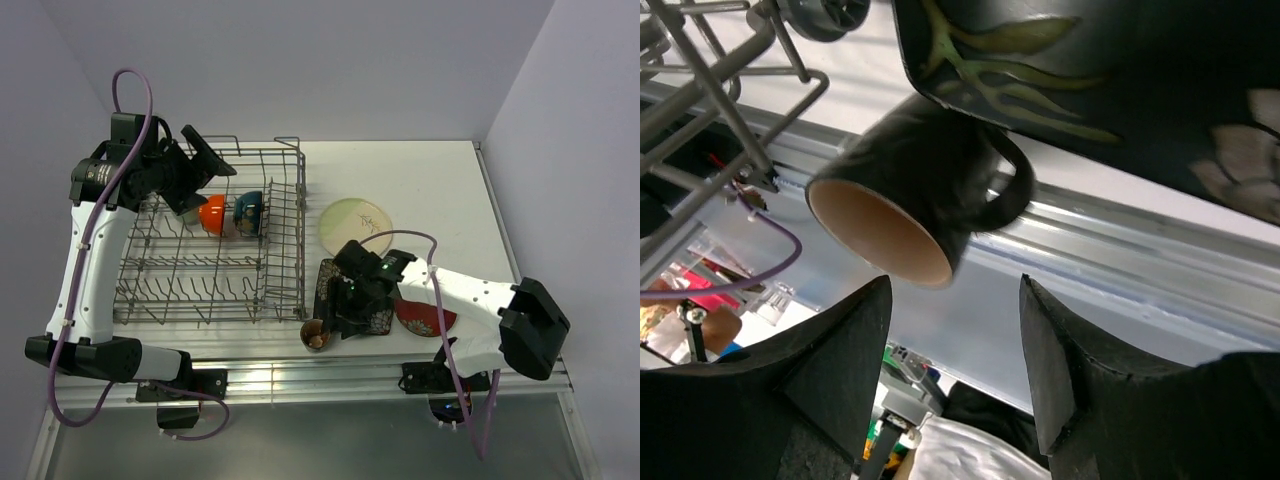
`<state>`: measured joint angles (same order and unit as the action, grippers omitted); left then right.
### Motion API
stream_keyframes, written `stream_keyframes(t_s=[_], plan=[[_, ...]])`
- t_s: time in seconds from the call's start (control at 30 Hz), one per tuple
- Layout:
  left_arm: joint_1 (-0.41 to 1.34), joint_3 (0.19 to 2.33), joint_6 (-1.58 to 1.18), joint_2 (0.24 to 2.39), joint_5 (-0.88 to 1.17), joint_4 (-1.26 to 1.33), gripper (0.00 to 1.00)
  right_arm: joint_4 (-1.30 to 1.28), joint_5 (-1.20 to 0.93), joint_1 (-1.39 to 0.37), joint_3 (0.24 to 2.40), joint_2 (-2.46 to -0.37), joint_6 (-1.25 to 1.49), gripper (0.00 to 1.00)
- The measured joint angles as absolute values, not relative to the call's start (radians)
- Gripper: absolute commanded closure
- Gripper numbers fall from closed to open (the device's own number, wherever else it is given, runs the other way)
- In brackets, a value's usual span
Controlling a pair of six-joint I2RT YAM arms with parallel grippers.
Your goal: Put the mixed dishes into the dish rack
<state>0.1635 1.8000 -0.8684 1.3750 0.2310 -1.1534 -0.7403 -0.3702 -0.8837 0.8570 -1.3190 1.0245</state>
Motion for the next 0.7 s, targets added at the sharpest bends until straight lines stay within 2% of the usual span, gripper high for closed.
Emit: stream_keyframes(t_s=[0.1,0.23,0.3,0.33,0.4,0.53,0.7], plan=[[0.163,1.8,-0.858,1.375,0.232,-1.163,0.02,-0.7,-0.371,-0.91,0.857,-1.362,1.045,0.41],[0.163,1.8,-0.848,1.375,0.231,-1.177,0.01,-0.663,-0.371,-0.941,0.856,-1.417,1.071,0.49],[0.163,1.8,-0.841,1.375,0.232,-1.183,0.01,-0.654,-0.367,-0.954,0.855,-1.433,1.081,0.64],[0.163,1.8,-0.837,1.375,0.232,-1.185,0.01,-0.649,-0.366,-0.958,0.854,-1.439,1.085,0.82],[0.163,1.8,-0.831,1.375,0.237,-1.187,0.01,-0.643,-0.36,-0.97,0.847,-1.447,1.092,0.99],[0.167,1.8,-0.828,1.375,0.252,-1.186,0.01,-0.656,-0.335,-0.986,0.853,-1.449,1.097,1.0],[0.175,1.8,-0.829,1.378,0.3,-1.173,0.02,-0.832,-0.211,-0.999,0.944,-1.386,1.048,1.0]])
